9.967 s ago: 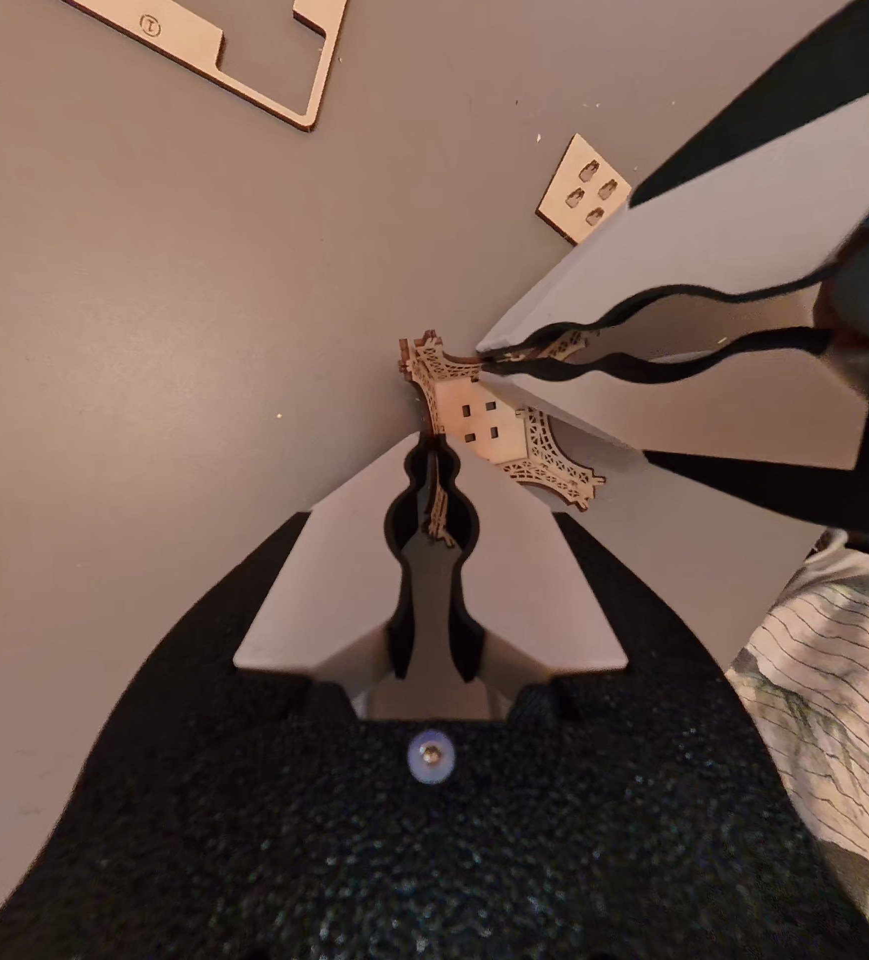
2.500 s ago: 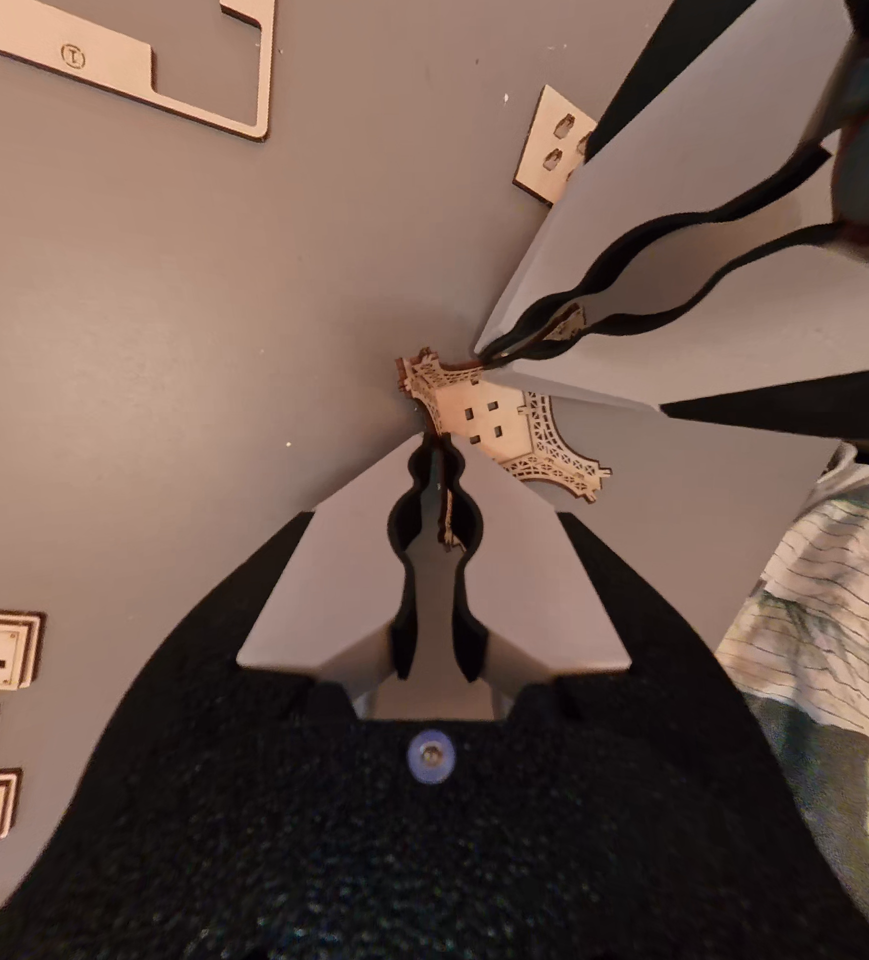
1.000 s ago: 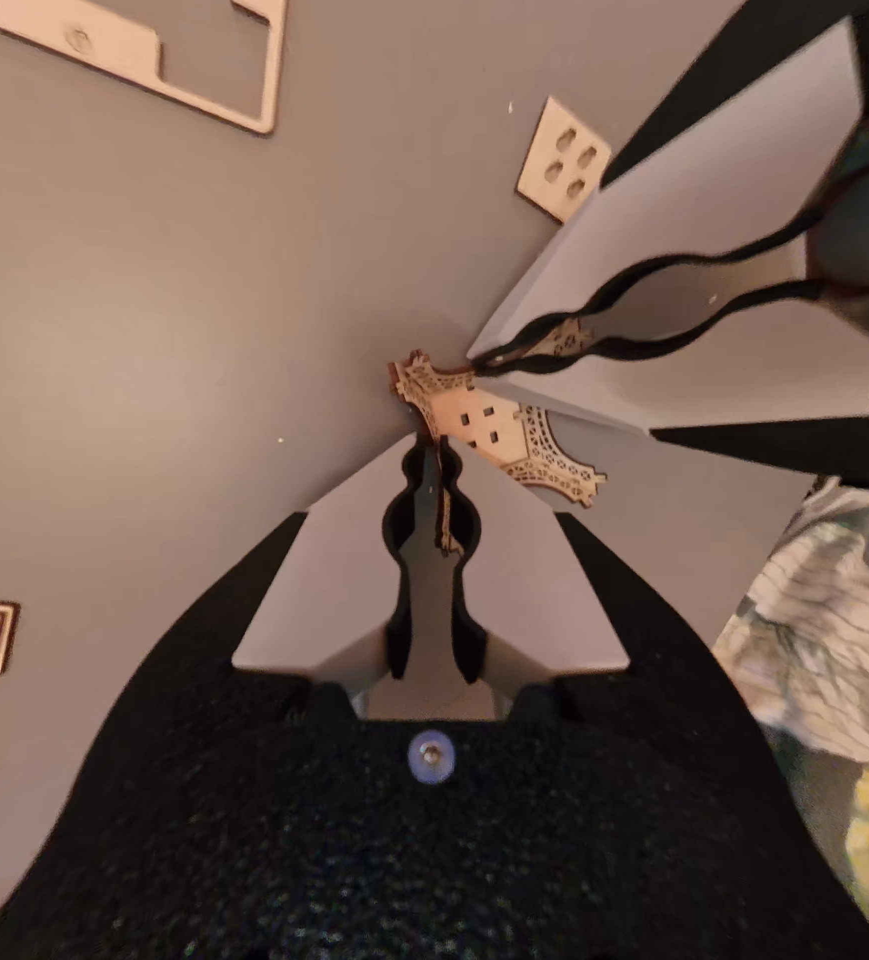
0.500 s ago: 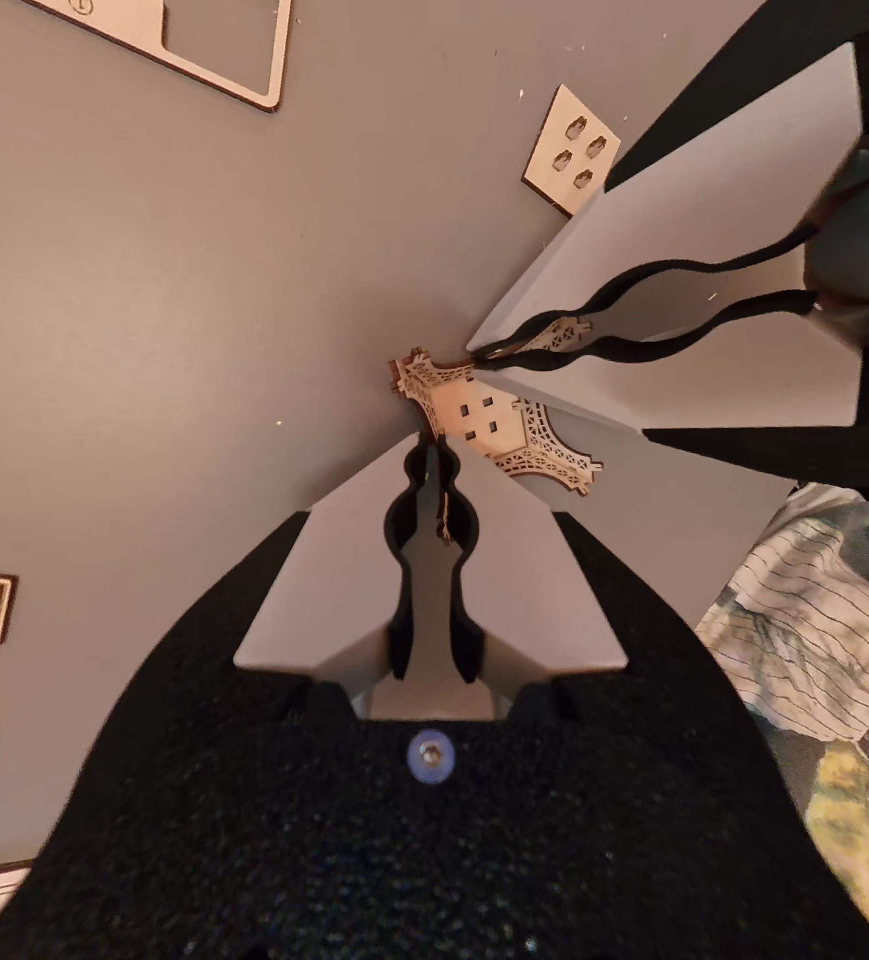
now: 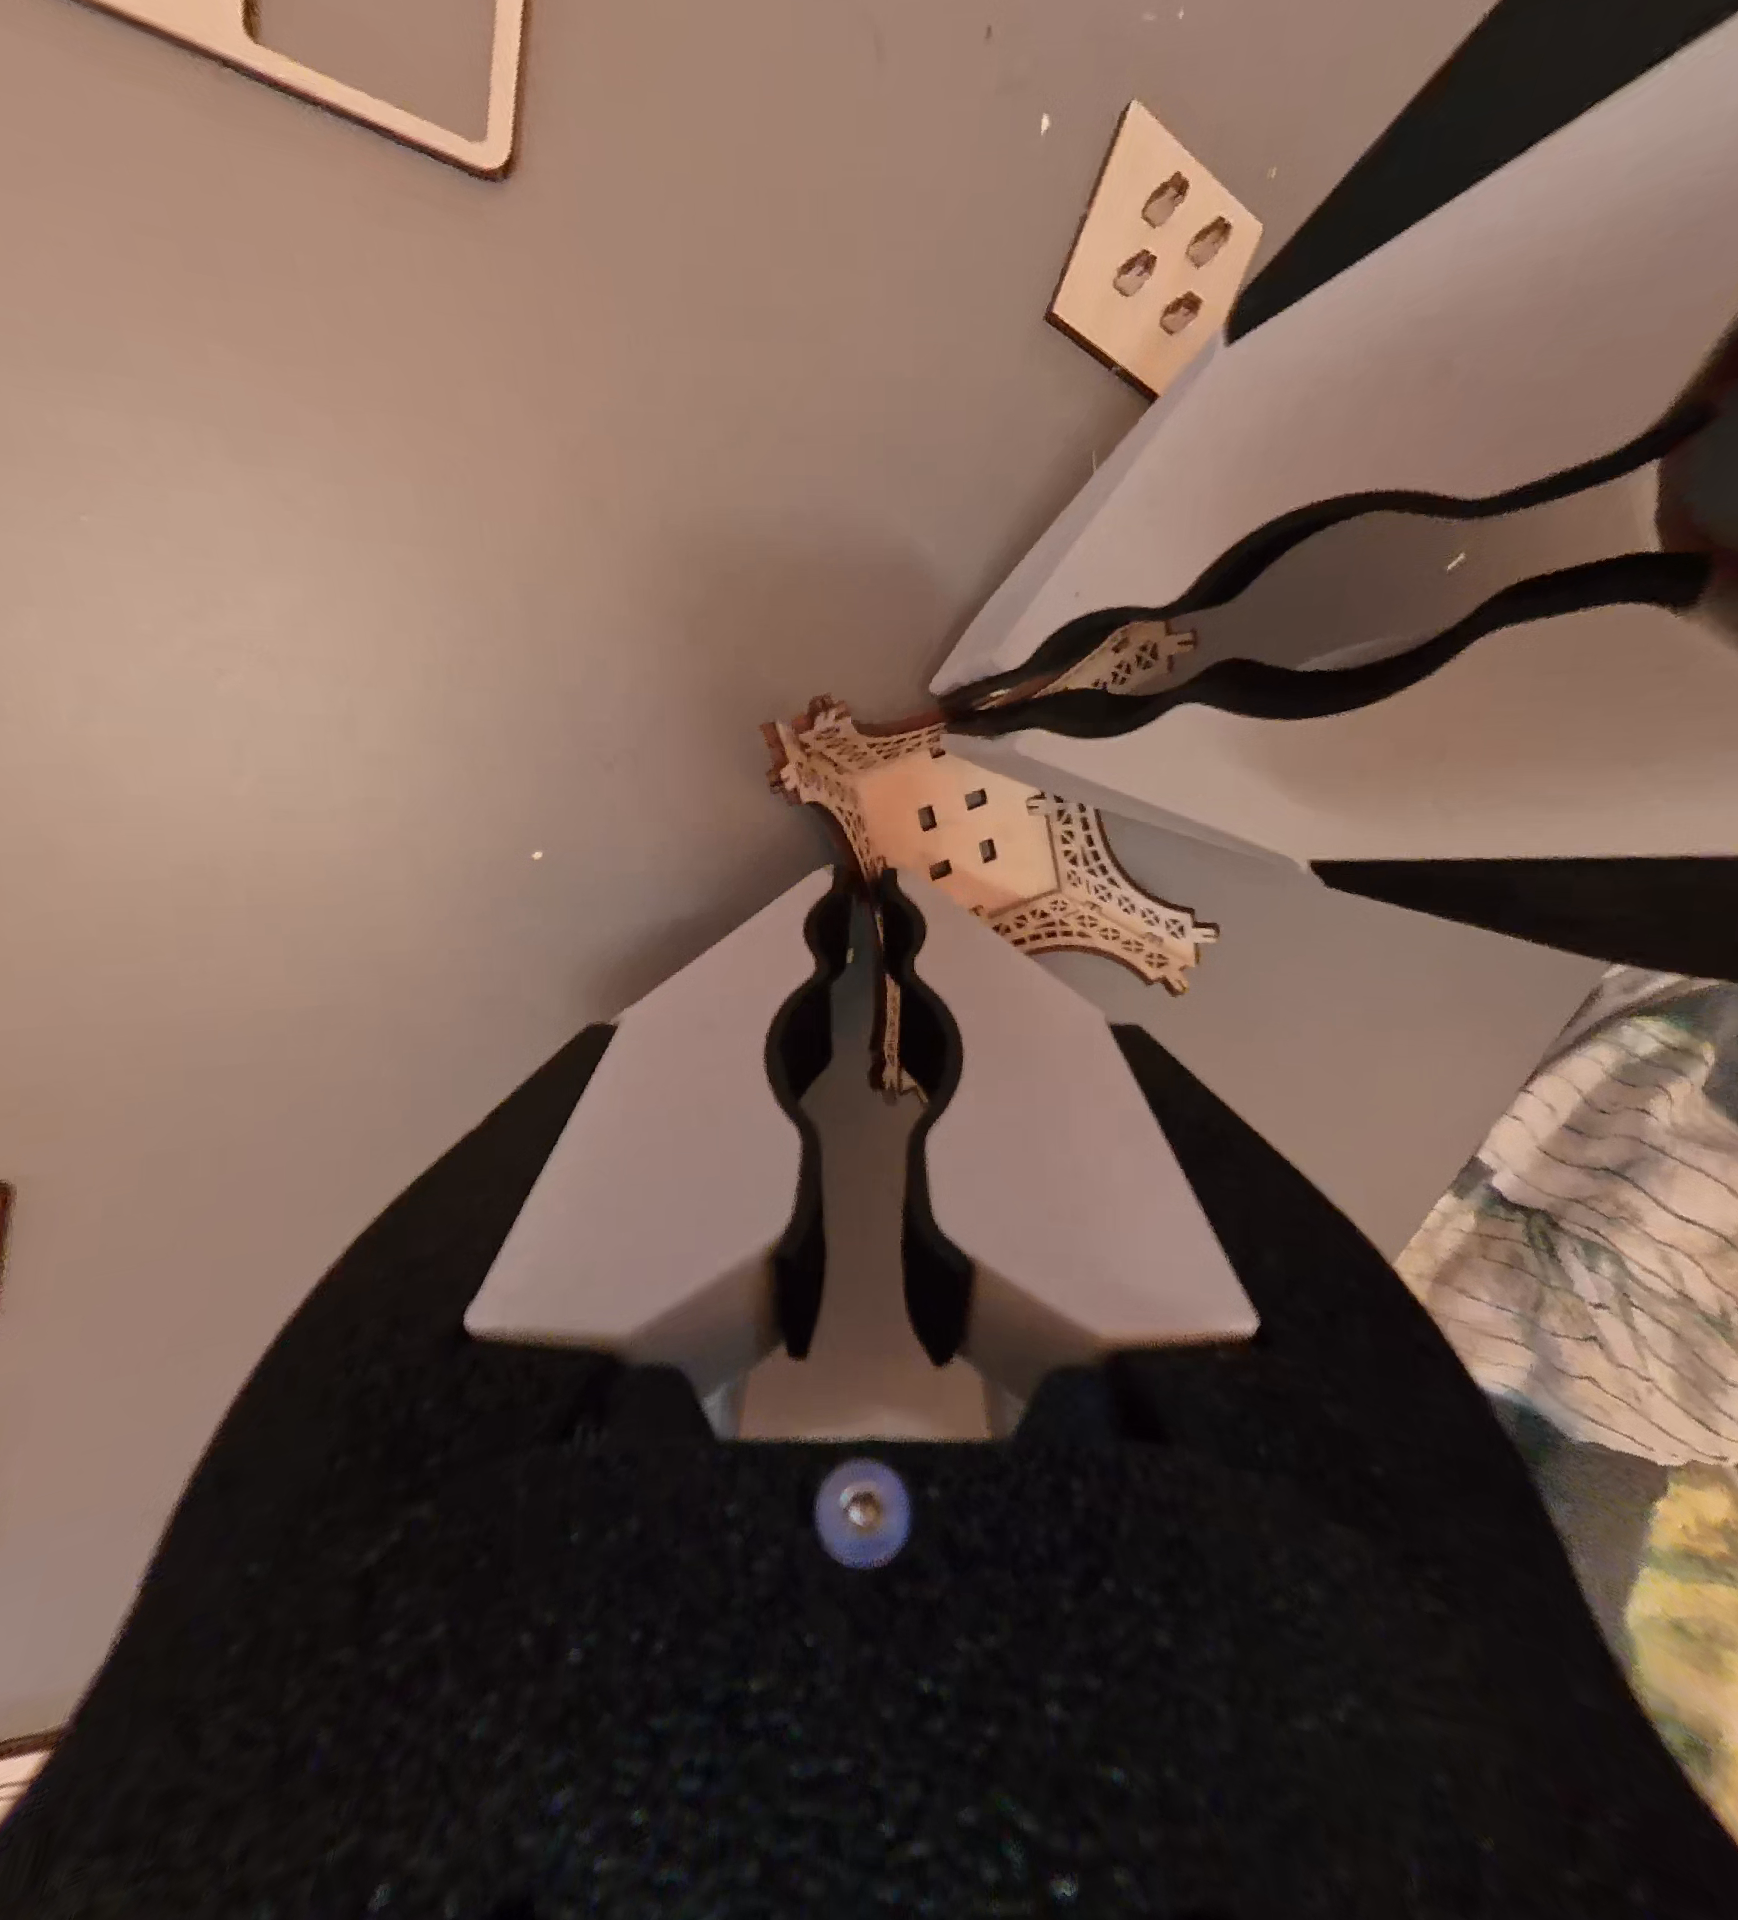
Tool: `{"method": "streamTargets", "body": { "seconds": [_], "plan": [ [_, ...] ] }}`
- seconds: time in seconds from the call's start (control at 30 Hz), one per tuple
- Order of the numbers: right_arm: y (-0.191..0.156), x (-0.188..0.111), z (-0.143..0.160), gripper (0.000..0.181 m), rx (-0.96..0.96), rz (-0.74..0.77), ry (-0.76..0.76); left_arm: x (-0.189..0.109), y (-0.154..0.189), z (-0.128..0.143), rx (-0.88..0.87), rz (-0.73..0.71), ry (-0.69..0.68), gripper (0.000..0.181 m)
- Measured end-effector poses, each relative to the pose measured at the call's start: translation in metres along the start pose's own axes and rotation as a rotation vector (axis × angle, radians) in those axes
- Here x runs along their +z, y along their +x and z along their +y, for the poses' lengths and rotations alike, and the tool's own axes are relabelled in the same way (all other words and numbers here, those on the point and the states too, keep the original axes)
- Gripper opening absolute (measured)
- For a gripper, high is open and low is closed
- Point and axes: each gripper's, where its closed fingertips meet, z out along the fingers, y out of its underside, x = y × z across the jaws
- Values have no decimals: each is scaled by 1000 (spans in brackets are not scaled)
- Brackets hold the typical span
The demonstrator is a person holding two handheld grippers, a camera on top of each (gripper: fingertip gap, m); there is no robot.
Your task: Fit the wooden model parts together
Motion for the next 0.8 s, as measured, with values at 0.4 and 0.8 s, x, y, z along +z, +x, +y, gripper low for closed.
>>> {"method": "streamTargets", "body": {
  "seconds": [0.4, 0.8],
  "plan": [
    [0, 0, 0, 1, -8, 31, -1, 0, -2, 0, 9, -26, -30, 1],
    [1, 1, 0, 2, 13, 27, 12, 1, -2, -2, -10, -33, -18, 1]
  ]
}}
